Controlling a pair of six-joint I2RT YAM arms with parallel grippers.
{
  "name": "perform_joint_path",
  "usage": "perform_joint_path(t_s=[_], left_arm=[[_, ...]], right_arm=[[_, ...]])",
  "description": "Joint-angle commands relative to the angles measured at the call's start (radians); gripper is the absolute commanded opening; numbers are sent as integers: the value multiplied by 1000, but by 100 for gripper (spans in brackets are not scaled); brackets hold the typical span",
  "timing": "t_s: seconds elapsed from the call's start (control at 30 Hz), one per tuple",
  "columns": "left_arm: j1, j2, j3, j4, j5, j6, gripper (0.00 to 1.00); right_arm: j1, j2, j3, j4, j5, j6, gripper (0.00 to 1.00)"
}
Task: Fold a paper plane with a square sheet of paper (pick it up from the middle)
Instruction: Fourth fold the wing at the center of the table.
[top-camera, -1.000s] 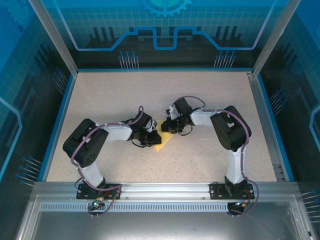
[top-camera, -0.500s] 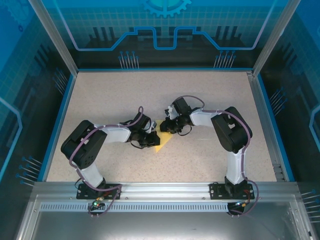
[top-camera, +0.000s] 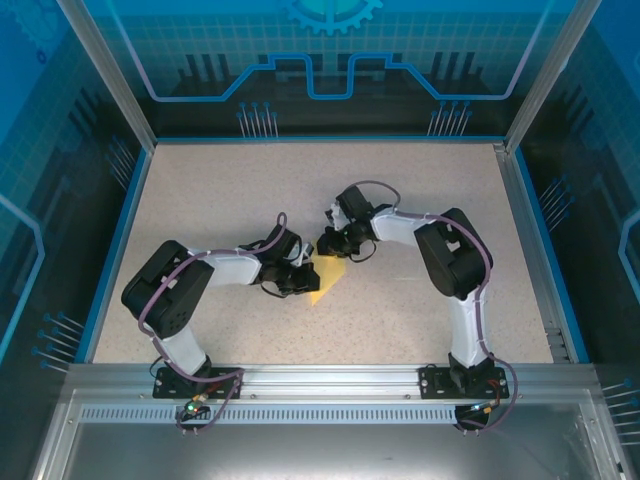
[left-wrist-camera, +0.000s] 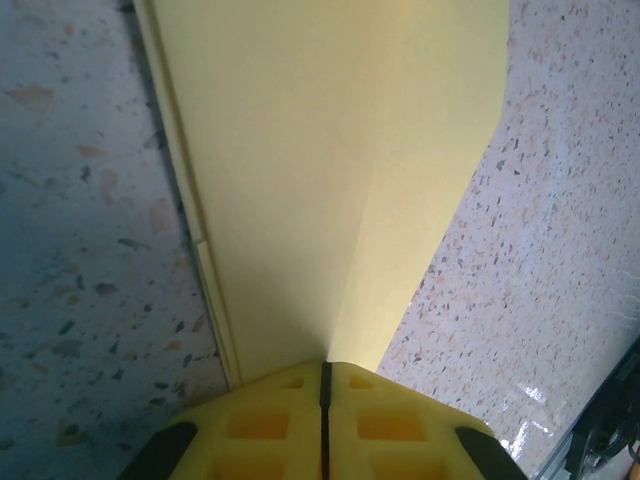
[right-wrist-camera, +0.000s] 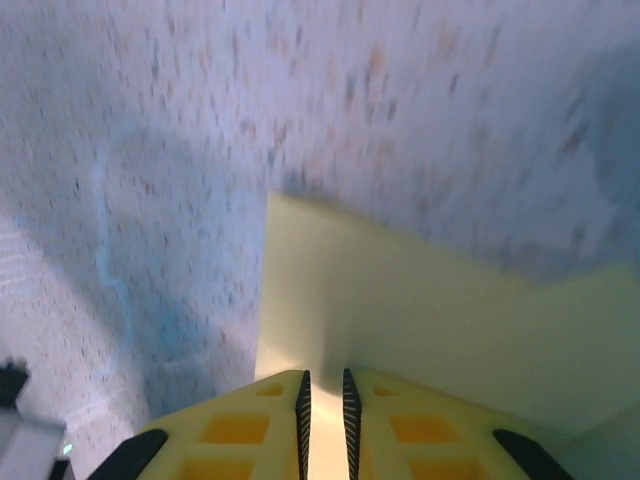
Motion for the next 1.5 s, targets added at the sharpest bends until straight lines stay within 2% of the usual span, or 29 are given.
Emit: perform_joint_path(t_s=[0.0, 0.23, 0.4, 0.53, 0.67, 0.73, 0.87, 0.93, 1.1, 1.47], left_arm=[[4, 28, -59, -147, -49, 30, 7], [4, 26, -69, -140, -46, 36, 7], [3, 3, -61, -142, -34, 38, 7], [0, -34, -46, -145, -13, 45, 10], [-7, -61, -18, -149, -8, 66, 13], [-9, -83, -5, -142, -1, 61, 16], [-9, -157, 16, -119, -13, 20, 27], [-9, -197, 30, -133, -53, 12, 30], [-3, -239, 45, -213, -238, 38, 39], [-1, -132, 116, -240, -249, 40, 47]], right_arm=[[-56, 51, 46, -43, 29, -25, 19], [-109, 59, 77, -29, -22, -31, 21], [-125, -31, 76, -69, -14, -67, 24], [-130, -164, -22, -32, 6, -64, 31], [-129, -331, -194, 49, 89, -33, 40], [-129, -393, -270, 74, 96, -14, 42], [-123, -460, -379, 97, 69, 26, 44], [-117, -489, -429, 119, 59, 50, 45], [-102, -506, -524, 166, 21, 107, 49], [-57, -455, -520, 177, 3, 157, 51]])
